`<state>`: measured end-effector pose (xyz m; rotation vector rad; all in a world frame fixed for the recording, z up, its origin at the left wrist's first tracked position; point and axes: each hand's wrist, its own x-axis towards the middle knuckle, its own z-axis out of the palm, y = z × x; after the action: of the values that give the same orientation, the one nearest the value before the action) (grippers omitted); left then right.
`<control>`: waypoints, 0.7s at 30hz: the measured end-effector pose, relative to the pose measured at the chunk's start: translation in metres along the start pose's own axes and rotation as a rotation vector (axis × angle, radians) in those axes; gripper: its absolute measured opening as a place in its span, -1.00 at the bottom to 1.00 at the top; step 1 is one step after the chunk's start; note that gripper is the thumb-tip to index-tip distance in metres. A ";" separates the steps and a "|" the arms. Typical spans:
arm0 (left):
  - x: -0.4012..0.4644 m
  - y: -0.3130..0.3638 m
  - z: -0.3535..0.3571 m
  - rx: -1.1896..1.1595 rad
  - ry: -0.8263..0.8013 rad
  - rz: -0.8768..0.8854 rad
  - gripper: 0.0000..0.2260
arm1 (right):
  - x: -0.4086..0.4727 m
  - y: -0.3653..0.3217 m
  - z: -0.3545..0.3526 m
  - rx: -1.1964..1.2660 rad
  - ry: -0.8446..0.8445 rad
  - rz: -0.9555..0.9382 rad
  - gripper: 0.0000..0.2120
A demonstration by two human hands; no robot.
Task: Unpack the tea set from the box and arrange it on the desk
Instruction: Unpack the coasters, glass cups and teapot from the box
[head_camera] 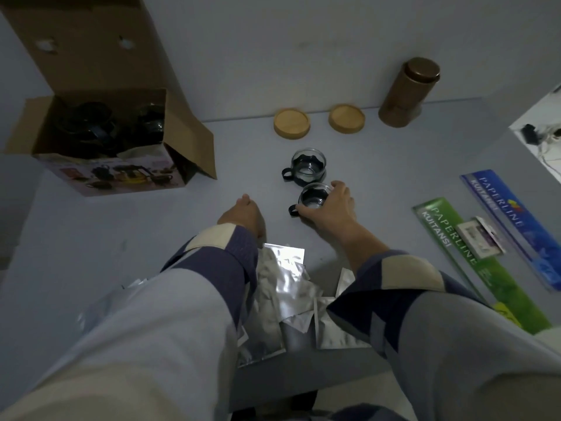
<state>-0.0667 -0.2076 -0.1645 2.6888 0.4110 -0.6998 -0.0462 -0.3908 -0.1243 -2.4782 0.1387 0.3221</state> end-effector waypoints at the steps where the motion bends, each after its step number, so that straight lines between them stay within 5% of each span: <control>1: 0.000 -0.003 -0.004 -0.039 0.012 0.000 -0.35 | 0.001 -0.006 -0.006 -0.067 0.004 0.001 -0.07; 4: 0.001 -0.019 -0.031 0.084 0.073 0.081 -0.64 | 0.003 -0.035 -0.020 -0.297 0.052 -0.055 -0.07; 10: -0.026 -0.054 -0.124 -0.040 0.515 0.111 -0.83 | 0.017 -0.118 -0.017 -0.429 0.048 -0.242 -0.17; 13: -0.029 -0.089 -0.157 -0.053 0.679 0.058 -0.75 | 0.022 -0.168 0.002 -0.377 -0.022 -0.394 -0.28; 21: -0.018 -0.187 -0.184 0.041 0.535 -0.099 -0.45 | 0.027 -0.279 0.072 -0.165 -0.137 -0.639 -0.62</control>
<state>-0.0710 0.0292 -0.0489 2.8850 0.6662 0.0058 0.0148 -0.1254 -0.0255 -2.4919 -0.7470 0.2278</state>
